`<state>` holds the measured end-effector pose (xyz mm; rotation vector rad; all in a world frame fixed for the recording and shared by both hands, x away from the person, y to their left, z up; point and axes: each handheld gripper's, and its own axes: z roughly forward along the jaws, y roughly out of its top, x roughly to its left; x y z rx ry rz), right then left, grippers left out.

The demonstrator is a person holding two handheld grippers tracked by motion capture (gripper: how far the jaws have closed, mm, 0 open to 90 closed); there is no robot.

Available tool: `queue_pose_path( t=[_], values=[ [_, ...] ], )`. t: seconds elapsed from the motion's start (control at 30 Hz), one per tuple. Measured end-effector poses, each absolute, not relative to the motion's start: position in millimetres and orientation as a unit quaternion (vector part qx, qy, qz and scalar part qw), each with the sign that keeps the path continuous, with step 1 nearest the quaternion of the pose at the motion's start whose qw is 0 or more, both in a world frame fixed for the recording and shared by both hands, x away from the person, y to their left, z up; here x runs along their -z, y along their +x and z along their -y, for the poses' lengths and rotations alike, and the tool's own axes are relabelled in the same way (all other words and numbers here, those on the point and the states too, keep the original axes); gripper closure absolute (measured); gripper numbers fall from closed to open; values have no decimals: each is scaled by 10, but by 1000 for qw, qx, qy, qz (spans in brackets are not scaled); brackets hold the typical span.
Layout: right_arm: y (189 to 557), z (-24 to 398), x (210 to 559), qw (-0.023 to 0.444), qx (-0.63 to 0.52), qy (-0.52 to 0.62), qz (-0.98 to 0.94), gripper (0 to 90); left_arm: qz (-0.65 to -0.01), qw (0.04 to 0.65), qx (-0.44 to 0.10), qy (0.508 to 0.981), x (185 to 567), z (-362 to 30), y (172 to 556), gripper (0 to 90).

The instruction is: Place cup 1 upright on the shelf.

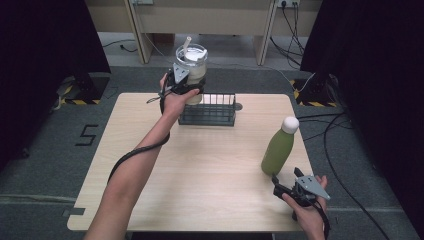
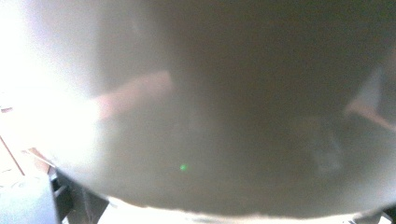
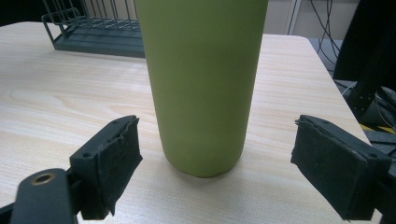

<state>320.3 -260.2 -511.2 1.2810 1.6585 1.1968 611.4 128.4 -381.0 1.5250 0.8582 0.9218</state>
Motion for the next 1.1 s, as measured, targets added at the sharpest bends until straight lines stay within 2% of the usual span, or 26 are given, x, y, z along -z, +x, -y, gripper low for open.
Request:
queue_pose_path(
  t=[1.1],
  values=[
    [3206, 2600, 5132, 353, -463, 496, -644, 150, -396, 526, -365, 658, 4214, -1187, 6277, 96]
  ],
)
